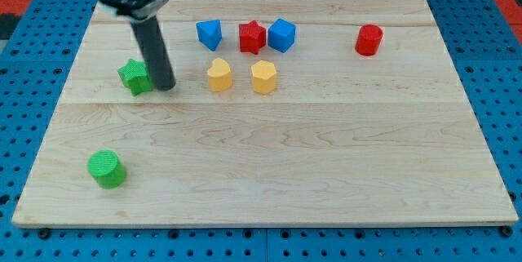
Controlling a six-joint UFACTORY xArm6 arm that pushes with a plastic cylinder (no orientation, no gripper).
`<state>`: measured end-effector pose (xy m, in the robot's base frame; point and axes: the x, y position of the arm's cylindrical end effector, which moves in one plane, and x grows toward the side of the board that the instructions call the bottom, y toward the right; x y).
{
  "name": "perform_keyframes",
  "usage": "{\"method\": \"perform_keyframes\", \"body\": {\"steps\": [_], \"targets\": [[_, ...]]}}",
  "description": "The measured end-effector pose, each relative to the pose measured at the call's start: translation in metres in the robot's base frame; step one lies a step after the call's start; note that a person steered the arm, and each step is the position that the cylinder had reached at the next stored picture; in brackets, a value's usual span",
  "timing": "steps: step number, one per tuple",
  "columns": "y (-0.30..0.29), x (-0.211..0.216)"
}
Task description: Push green star towards bottom of the board
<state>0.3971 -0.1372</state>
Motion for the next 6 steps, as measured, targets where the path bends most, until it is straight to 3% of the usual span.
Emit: {"method": "perform_keyframes", "body": {"steps": [1,2,4,6], "targets": [[-0.027,-0.017],[-0.050,0.011],[-0.082,-0.023],[-0.091,0.033]]}}
